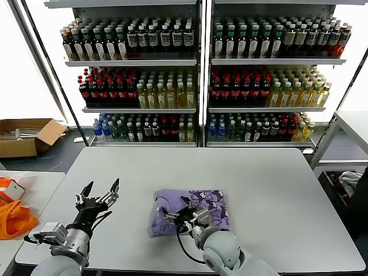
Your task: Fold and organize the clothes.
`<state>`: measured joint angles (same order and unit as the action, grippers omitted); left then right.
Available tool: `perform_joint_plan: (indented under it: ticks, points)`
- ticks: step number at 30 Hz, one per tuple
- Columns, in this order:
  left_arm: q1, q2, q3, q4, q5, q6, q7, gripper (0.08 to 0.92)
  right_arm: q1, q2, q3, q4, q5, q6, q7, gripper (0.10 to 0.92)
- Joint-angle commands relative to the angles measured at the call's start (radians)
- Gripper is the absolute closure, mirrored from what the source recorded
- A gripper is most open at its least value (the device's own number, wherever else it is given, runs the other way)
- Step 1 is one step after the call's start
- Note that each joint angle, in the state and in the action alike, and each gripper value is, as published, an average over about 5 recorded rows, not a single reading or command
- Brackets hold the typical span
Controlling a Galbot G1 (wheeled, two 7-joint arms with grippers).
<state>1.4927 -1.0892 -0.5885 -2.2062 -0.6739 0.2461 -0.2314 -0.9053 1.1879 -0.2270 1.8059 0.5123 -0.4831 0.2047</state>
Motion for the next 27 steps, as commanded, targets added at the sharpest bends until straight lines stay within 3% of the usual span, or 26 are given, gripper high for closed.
perform_joint_plan:
  ticks: [1, 8, 15, 27]
  points:
    - [0.009, -0.001, -0.036, -0.007, -0.003, -0.01, 0.035, 0.177, -0.064, -0.058, 0.067, 0.119, -0.062, 0.135, -0.048, 0.203]
    - [0.049, -0.025, -0.171, -0.027, 0.004, -0.06, 0.211, 0.177, -0.31, -0.122, 0.442, 0.283, -0.145, 0.318, -0.169, 0.203]
    - [0.048, -0.068, -0.339, 0.0, 0.002, -0.048, 0.4, 0.177, -0.513, -0.069, 0.786, 0.328, -0.07, 0.356, -0.252, 0.203]
    - [0.069, -0.073, -0.416, 0.02, 0.004, -0.069, 0.581, 0.177, -0.584, -0.021, 0.88, 0.284, -0.093, 0.447, -0.337, 0.203]
